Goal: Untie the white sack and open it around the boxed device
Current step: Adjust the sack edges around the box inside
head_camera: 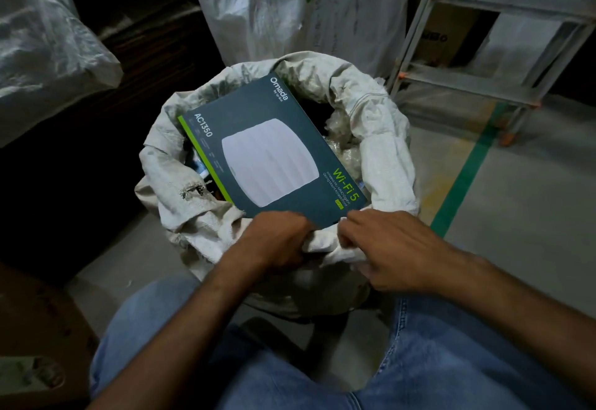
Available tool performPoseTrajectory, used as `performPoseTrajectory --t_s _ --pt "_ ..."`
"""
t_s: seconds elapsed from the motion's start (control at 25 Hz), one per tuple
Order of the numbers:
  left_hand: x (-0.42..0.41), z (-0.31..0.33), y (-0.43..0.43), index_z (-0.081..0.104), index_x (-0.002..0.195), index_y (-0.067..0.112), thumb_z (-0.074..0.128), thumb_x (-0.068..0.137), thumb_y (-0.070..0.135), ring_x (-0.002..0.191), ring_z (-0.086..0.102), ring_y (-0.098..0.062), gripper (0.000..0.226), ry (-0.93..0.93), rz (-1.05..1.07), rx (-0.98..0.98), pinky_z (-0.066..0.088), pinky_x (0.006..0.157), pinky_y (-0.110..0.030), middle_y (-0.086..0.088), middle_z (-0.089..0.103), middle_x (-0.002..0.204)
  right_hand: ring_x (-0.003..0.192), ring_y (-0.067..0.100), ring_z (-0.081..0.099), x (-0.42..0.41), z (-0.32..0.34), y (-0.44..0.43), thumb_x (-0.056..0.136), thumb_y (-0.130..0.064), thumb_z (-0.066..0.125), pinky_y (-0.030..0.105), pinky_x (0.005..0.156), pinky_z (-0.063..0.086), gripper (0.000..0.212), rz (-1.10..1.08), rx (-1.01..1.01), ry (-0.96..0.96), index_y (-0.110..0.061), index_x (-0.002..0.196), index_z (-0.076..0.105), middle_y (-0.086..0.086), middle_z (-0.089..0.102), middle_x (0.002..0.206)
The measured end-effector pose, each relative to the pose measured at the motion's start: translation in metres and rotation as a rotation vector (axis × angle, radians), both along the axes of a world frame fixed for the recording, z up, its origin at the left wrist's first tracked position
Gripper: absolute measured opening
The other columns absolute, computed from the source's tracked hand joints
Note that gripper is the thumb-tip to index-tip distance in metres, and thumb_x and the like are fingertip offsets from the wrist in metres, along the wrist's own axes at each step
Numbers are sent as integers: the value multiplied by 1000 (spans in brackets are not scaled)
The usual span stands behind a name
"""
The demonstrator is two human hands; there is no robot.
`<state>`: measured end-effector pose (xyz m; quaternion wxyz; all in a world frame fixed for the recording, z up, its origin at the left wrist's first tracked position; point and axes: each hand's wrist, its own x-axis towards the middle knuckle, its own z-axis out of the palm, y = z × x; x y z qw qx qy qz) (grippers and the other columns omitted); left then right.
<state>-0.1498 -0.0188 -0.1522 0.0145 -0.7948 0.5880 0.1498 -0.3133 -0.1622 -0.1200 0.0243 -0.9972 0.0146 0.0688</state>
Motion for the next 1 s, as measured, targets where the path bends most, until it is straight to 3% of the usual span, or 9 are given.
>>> performPoseTrajectory --t_s 0.12,0.2,0.32,0.48,0.56,0.64,0.72,0.84,1.0 --pt "-9 -9 16 60 109 29 68 83 38 91 67 -30 29 -177 -46 -134 33 57 -34 1 59 99 112 16 57 6 9 -23 78 -28 70 37 84 50 45 -49 170 159 -35 120 53 -12 50 120" --pt "-10 -8 27 61 109 28 72 75 30 75 64 -28 35 -274 -68 -203 26 49 -32 1 56 90 115 15 52 26 9 -33 72 -33 79 38 86 49 67 -2 53 145 -35 131 47 -11 49 125" --pt "-20 -3 35 61 122 30 66 79 29 78 62 -25 44 -333 -5 -225 25 53 -32 1 55 95 110 26 58 48 -1 -29 83 -20 64 38 74 45 38 56 -261 124 -28 120 57 -3 63 112" --pt "-13 16 18 55 129 29 34 84 83 107 60 -25 74 18 60 3 47 83 -37 0 50 117 86 32 62 33 -5 -31 73 -2 60 35 54 30 31 -32 -378 -144 -17 100 61 6 64 94" --pt "-1 26 -2 65 122 27 30 85 86 108 62 -23 78 251 115 -13 49 94 -38 -1 56 120 80 31 60 19 -10 -30 63 0 70 34 48 33 36 -42 -413 -181 -17 93 60 6 62 88" --pt "6 25 -20 63 129 24 50 89 75 104 64 -23 66 333 47 3 51 93 -37 -2 66 118 84 31 61 8 -3 -22 61 -3 77 34 49 35 39 -1 -390 -76 -18 93 60 5 62 88" --pt "2 18 -27 64 105 20 55 82 80 81 64 -27 65 357 -66 59 55 77 -45 -1 68 87 104 30 61 2 13 -20 76 -17 75 37 64 46 36 41 -260 121 -18 109 61 4 64 106" --pt "-11 6 -20 50 82 15 54 78 84 64 52 -28 70 271 -108 85 49 60 -43 -3 52 65 111 26 63 15 40 -31 87 -32 68 36 85 55 39 -47 -13 433 -25 125 60 2 67 116" --pt "-19 8 -12 55 92 22 62 89 51 87 63 -33 30 -64 -98 -117 35 64 -34 -2 65 86 112 26 64 51 32 -24 81 -30 74 33 79 50 44 37 -255 342 -32 123 62 -2 68 113"
